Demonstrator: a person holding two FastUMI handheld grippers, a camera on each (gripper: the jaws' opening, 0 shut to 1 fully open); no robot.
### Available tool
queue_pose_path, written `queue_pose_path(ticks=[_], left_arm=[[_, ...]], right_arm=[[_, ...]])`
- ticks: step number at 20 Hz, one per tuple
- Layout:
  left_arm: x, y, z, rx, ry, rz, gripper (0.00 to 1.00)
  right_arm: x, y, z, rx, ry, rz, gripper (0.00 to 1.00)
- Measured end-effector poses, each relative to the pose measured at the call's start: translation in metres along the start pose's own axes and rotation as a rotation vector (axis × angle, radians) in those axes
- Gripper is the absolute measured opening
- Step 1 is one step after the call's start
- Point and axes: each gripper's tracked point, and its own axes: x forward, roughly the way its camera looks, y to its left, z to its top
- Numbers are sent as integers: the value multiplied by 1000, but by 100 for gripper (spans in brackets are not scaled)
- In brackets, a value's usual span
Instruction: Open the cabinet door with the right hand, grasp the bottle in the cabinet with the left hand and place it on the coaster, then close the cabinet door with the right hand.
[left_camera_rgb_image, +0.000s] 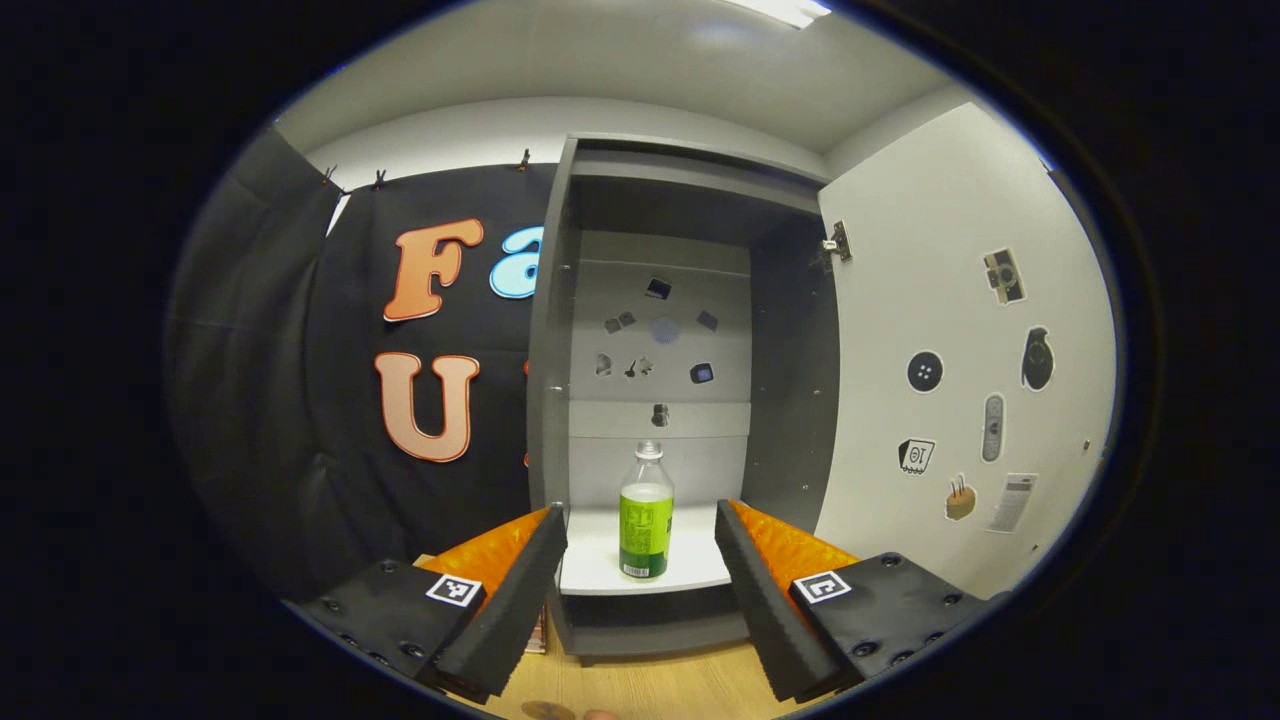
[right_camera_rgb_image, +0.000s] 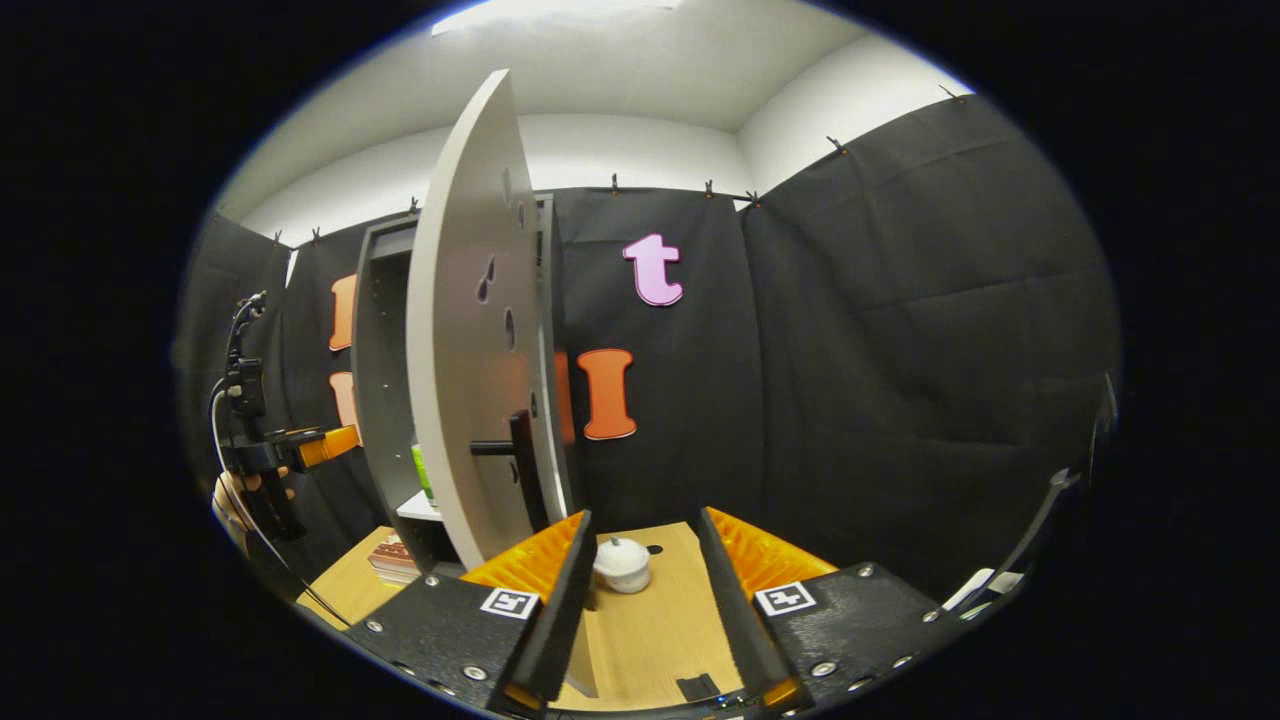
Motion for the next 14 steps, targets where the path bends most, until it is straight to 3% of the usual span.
queue_pose_path(ticks=[1,2,4,5,14], left_arm=[[10,-4,-5,-2,7,-6,98],[23,-7,-10,-5,15,-10,98],[48,-10,-20,-5,27,-18,96],[61,-11,-25,-8,32,-21,98],[157,-3,-69,-5,98,-22,98]], right_arm=[[1,-5,-1,2,0,-20,70],[2,-7,-1,4,3,-34,87],[4,-13,-4,5,10,-67,84],[4,-17,-4,6,13,-83,93],[9,-44,-9,33,17,-229,93]])
